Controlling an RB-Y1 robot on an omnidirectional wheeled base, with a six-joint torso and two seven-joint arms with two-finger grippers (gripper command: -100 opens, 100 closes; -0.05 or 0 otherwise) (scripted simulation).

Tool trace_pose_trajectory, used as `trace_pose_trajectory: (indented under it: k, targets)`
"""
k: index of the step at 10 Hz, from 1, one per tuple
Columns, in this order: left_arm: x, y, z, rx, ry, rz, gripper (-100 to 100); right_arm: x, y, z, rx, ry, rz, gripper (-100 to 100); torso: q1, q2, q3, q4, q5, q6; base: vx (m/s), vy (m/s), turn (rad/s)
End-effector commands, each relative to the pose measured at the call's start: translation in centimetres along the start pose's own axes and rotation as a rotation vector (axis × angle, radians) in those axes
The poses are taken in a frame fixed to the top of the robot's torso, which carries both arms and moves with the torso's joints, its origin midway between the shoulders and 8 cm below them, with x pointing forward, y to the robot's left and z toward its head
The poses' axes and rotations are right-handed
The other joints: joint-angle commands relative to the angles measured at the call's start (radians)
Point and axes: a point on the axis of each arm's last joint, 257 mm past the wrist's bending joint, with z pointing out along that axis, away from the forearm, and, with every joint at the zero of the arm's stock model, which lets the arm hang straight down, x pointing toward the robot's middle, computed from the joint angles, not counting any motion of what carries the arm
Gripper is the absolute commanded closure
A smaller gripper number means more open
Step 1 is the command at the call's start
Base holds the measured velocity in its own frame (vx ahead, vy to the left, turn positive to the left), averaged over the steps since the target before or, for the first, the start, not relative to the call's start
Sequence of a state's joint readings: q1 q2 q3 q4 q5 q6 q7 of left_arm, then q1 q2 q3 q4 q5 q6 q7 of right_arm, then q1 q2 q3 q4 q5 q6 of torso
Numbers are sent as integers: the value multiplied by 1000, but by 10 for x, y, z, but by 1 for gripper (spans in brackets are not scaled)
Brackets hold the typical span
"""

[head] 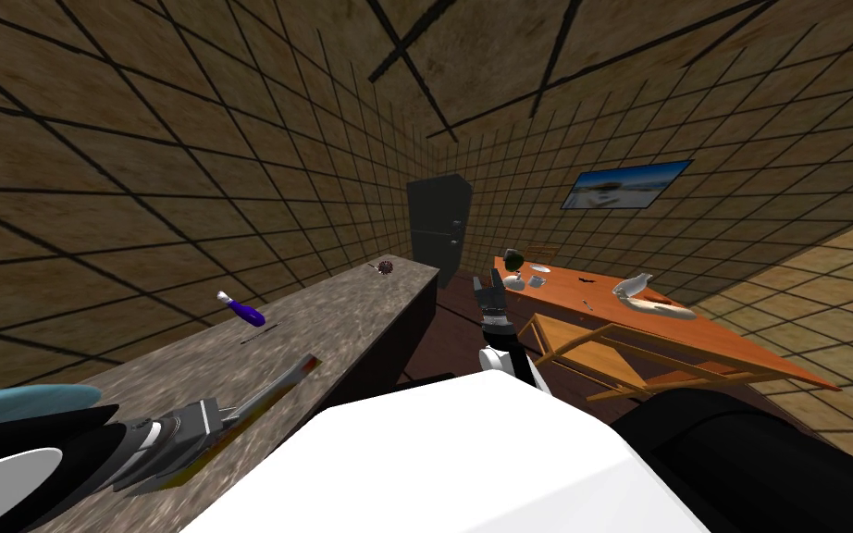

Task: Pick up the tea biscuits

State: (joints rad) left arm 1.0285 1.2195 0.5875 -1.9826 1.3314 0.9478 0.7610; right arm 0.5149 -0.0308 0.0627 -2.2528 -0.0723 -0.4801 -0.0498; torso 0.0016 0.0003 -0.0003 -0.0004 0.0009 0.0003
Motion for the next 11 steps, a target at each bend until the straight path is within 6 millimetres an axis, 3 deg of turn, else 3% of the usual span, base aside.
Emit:
trace_pose_trajectory:
  k: [1,2,3,4,11]
  targets:
    - [0,0,0,0,0,0,100,0,0,0,0,0,0,0,0,0,0,0,0,0,0,0,0]
    - [0,0,0,0,0,0,0,0,0,0,0,0,0,0,0,0,0,0,0,0,0,0,0]
    - [5,0,-3,6,5,-3,100,0,0,0,0,0,0,0,0,0,0,0,0,0,-25,18,-57]
    - [14,-6,-6,30,24,0,100,0,0,0,0,0,0,0,1,1,1,0,0,1,-54,36,-92]
    - [15,5,-13,13,-1,-23,100,0,0,0,0,0,0,0,0,3,2,1,-1,0,-27,24,-44]
